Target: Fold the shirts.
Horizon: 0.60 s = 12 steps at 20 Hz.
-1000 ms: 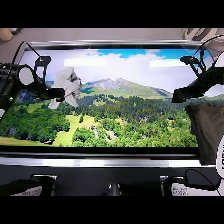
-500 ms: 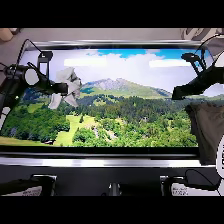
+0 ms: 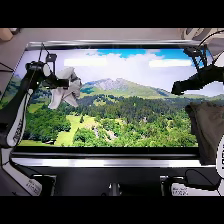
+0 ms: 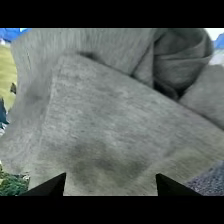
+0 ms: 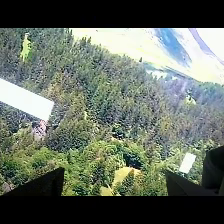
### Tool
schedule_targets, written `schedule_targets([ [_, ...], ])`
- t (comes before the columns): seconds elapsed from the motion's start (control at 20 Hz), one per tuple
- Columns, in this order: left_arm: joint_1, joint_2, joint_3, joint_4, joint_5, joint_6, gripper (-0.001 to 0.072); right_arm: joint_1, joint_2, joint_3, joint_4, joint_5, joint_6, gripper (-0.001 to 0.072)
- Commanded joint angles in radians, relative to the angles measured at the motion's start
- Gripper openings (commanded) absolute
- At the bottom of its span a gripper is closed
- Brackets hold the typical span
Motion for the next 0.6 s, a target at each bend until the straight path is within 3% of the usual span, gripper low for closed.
schedule_targets([
  [0.0, 0.019, -0.158, 0.087, -0.049, -0.103, 0.002, 0.0697, 0.001, 0.0, 0.0, 0.01, 0.002, 0.0, 0.0672],
  [0.05, 0.018, -0.171, 0.087, -0.049, -0.101, -0.003, 0.0678, 0.001, 0.0, 0.0, 0.021, 0.004, 0.0, 0.0671],
  [0.1, 0.018, -0.175, 0.087, -0.048, -0.102, -0.013, 0.0545, 0.001, 0.0, 0.0, 0.039, 0.007, -0.001, 0.0671],
  [0.15, 0.018, -0.167, 0.091, -0.05, -0.108, -0.017, 0.0127, 0.001, 0.001, 0.0, 0.064, 0.007, -0.009, 0.0671],
  [0.2, 0.017, -0.151, 0.104, -0.051, -0.111, -0.014, 0.0038, 0.001, 0.005, 0.0, 0.095, 0.003, -0.027, 0.067],
  [0.4, -0.045, 0.027, 0.29, -0.081, -0.066, 0.124, 0.0037, 0.001, 0.083, 0.009, 0.111, -0.115, -0.085, 0.067],
  [0.55, -0.167, 0.322, 0.288, -0.156, 0.144, 0.142, 0.0037, 0.001, 0.21, 0.036, 0.089, -0.262, -0.091, 0.067],
])
